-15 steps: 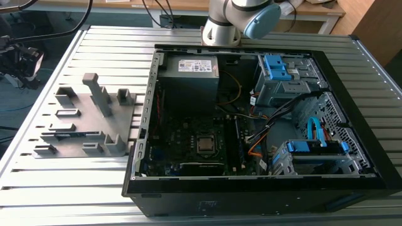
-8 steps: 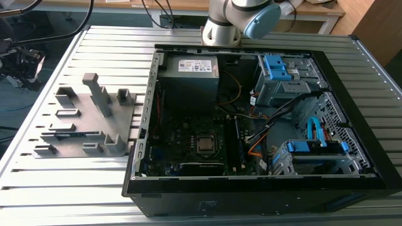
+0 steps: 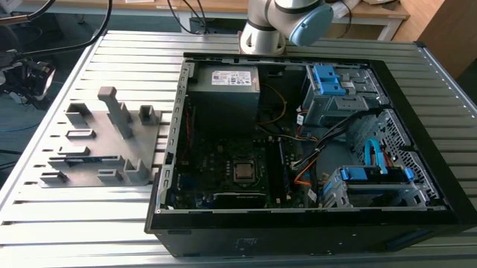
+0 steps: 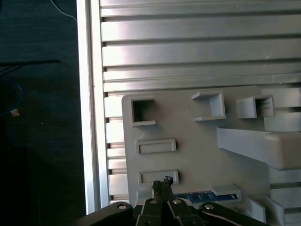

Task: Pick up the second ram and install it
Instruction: 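Reach for the second ram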

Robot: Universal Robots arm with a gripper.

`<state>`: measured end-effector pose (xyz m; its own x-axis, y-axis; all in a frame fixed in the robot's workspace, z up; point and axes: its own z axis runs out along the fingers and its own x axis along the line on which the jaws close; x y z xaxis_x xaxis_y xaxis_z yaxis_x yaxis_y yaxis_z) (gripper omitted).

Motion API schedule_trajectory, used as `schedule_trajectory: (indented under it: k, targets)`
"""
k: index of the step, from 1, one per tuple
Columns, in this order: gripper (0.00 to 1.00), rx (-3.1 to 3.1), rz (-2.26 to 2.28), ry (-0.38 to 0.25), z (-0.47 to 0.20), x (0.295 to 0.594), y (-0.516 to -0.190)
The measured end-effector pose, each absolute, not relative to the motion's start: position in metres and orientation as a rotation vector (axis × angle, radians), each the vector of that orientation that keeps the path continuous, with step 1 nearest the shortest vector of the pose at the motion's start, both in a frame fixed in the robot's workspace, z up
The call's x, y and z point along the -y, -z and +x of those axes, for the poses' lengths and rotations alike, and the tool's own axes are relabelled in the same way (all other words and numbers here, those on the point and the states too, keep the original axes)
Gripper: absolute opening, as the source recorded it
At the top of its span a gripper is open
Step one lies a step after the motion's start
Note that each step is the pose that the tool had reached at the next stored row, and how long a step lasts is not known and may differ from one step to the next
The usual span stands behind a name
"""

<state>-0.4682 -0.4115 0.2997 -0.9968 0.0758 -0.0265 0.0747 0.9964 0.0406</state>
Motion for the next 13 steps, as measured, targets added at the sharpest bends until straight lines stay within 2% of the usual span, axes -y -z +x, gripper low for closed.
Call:
schedule_trajectory:
  k: [13]
  targets:
    - [0.10,-3.111,0.117,-0.061,-0.468,0.412,-0.282]
